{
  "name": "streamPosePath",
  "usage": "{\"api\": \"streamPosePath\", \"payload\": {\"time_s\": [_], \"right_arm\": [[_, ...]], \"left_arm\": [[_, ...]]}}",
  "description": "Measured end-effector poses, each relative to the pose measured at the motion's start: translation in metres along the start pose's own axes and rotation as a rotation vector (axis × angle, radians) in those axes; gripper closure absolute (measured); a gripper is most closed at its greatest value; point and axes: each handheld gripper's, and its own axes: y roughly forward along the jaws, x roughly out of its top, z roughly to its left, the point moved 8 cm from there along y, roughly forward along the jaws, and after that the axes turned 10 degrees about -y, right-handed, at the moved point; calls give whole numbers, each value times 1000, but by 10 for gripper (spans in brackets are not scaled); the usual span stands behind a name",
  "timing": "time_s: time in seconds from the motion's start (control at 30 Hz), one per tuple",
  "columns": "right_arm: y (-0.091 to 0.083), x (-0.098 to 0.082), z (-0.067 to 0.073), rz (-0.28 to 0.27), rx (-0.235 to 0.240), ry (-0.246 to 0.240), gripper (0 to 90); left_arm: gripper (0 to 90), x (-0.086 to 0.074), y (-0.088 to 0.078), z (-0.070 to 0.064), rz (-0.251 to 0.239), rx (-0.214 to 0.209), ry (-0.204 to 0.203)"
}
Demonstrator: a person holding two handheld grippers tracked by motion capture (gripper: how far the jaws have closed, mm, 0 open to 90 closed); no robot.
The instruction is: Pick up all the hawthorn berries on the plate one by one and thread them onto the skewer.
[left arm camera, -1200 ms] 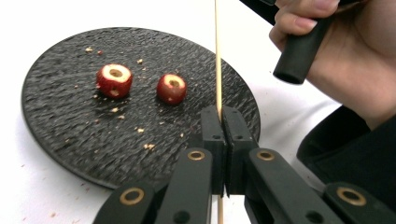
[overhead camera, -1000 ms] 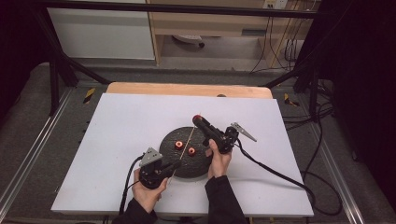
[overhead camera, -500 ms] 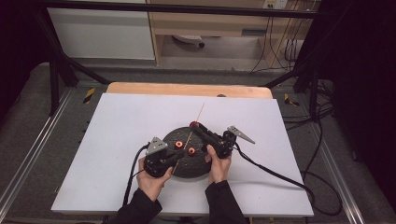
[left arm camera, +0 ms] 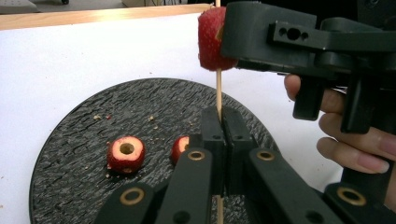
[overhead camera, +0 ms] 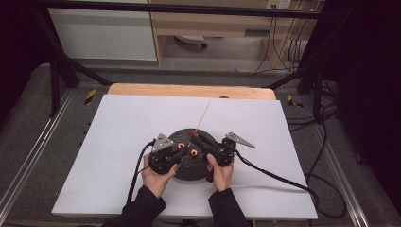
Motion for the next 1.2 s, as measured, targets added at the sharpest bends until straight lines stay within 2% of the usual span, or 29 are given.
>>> {"api": "streamPosePath", "payload": {"time_s": [0.17,0.2,0.27,0.33,0.37,0.43,0.47,0.5,0.57,0.63,0.7,0.77,0.9,1.03,1.2], "right_arm": [[-1,-2,-1,33,0,-13,607],[-3,-2,-1,46,-7,-29,545],[-4,-1,-2,58,-17,-44,530],[-8,1,-4,85,-27,-66,469],[-8,1,-4,85,-27,-66,469],[-15,5,-9,110,-45,-91,381],[-15,5,-9,110,-45,-91,381],[-19,6,-14,145,-65,-110,319],[-24,6,-19,188,-76,-129,267],[-25,6,-21,206,-77,-140,238],[-29,4,-26,270,-85,-149,166],[-31,1,-29,326,-86,-178,128],[-34,-4,-35,413,-93,-227,81],[-36,-9,-42,516,-117,-270,57],[-31,-14,-41,622,-104,-313,64]], "left_arm": [[889,-3,-1,1,5,-10,4],[889,-4,-2,2,5,-8,6],[888,-5,-4,4,7,-12,10],[888,-7,-8,7,10,-12,17],[888,-8,-9,9,13,-12,16],[888,-11,-12,13,21,-9,21],[888,-13,-14,15,26,-7,26],[888,-15,-16,17,32,-4,31],[888,-19,-20,22,44,-4,34],[888,-24,-26,27,57,1,44],[888,-27,-30,30,60,2,49],[888,-30,-35,34,70,4,57],[887,-36,-47,43,92,11,76],[887,-41,-57,51,101,19,76],[887,-50,-67,62,120,34,80]]}}
